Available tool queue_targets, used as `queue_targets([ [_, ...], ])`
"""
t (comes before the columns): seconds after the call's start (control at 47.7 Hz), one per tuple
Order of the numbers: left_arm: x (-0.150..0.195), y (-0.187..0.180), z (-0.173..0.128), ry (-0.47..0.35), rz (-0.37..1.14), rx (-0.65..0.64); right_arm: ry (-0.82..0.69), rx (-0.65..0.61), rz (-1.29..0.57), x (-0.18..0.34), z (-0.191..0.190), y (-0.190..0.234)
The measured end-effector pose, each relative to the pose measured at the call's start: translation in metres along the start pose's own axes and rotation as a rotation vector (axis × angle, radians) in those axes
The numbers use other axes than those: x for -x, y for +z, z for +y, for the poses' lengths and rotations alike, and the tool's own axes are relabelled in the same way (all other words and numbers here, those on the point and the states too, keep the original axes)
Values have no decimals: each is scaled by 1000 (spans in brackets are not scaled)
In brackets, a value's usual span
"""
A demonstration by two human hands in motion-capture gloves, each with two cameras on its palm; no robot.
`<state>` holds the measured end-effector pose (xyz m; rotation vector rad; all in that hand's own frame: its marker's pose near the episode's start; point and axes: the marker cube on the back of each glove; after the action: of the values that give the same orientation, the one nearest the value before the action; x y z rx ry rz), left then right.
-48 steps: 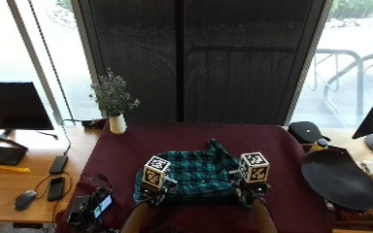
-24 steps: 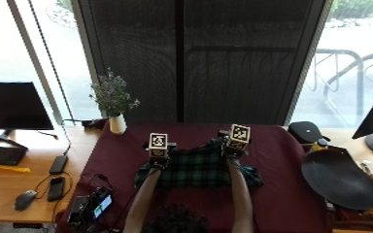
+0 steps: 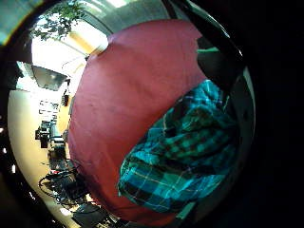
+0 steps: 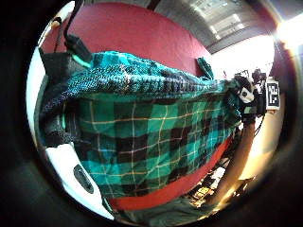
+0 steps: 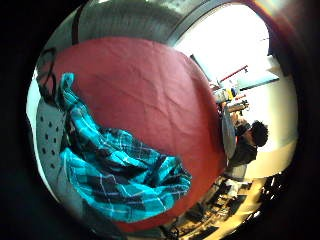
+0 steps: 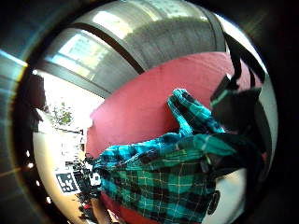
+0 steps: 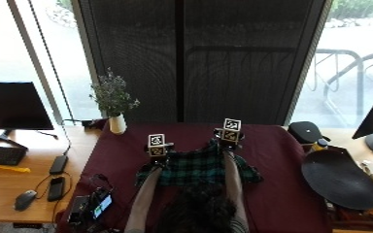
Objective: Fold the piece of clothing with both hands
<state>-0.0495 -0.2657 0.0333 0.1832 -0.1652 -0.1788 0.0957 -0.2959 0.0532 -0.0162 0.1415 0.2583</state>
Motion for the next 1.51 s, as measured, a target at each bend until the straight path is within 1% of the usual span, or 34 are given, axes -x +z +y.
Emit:
queue_targets([
  [0.021,1,4,3,-10,8,36,-2,55,-26,-2,2,2],
  [0.063,4,10,11,-32,24,130,3,120,-101,-7,4,1],
  [0.126,7,15,34,-71,51,345,29,204,-222,-16,10,-5],
  [0.168,6,16,39,-81,80,385,49,223,-255,-21,14,-8],
  [0.252,4,14,41,-86,164,329,128,213,-331,-44,30,-23],
  [0.314,5,9,43,-97,198,269,137,215,-461,-67,55,-40],
  [0.356,6,5,45,-102,202,224,143,178,-495,-85,67,-46],
  [0.398,7,0,51,-101,206,209,155,112,-470,-104,67,-37],
  [0.44,7,-3,56,-89,205,192,172,81,-444,-124,59,-11],
  [0.482,11,-5,52,-71,167,110,201,79,-428,-140,60,11],
  [0.524,15,-7,48,-40,113,9,248,78,-406,-152,74,18],
  [0.545,15,-8,50,-21,97,-14,275,79,-394,-156,83,20],
  [0.566,13,-9,54,-1,90,-11,303,83,-382,-161,92,21],
  [0.629,5,-9,72,39,83,61,402,126,-343,-173,118,30],
  [0.671,0,-6,81,62,71,91,484,197,-308,-180,139,33],
  [0.734,-10,-2,94,91,67,158,604,371,-241,-179,185,18],
  [0.755,-13,0,98,100,64,181,626,408,-231,-178,195,14],
  [0.797,-16,5,103,118,48,211,639,419,-241,-177,204,14],
  [0.839,-17,9,105,127,30,232,642,400,-268,-177,200,23],
  [0.881,-17,16,107,135,15,260,632,375,-342,-175,192,37],
  [0.964,-22,33,110,174,45,330,516,321,-662,-150,184,38],
  [1.006,-24,38,111,187,76,352,476,261,-761,-142,177,36],
  [1.048,-25,39,112,194,92,364,504,223,-776,-141,173,36],
  [1.09,-26,40,112,198,96,366,546,225,-768,-142,172,37],
  [1.132,-26,41,111,198,92,354,547,220,-784,-141,170,37],
  [1.216,-26,41,110,193,92,350,554,124,-784,-144,158,37],
  [1.237,-26,40,111,192,92,357,575,123,-782,-145,158,36],
  [1.279,-24,38,111,190,86,369,634,168,-792,-143,164,30],
  [1.321,-21,36,109,192,75,384,677,209,-829,-138,169,20],
  [1.342,-20,34,108,195,70,391,682,207,-855,-135,169,14],
  [1.384,-17,29,104,203,61,407,663,160,-903,-130,164,2],
  [1.426,-12,20,100,200,46,424,611,95,-951,-123,157,-11],
  [1.468,-5,7,95,187,37,432,539,39,-1004,-112,149,-26],
  [1.51,2,-9,89,174,47,425,507,10,-1013,-100,143,-39],
])
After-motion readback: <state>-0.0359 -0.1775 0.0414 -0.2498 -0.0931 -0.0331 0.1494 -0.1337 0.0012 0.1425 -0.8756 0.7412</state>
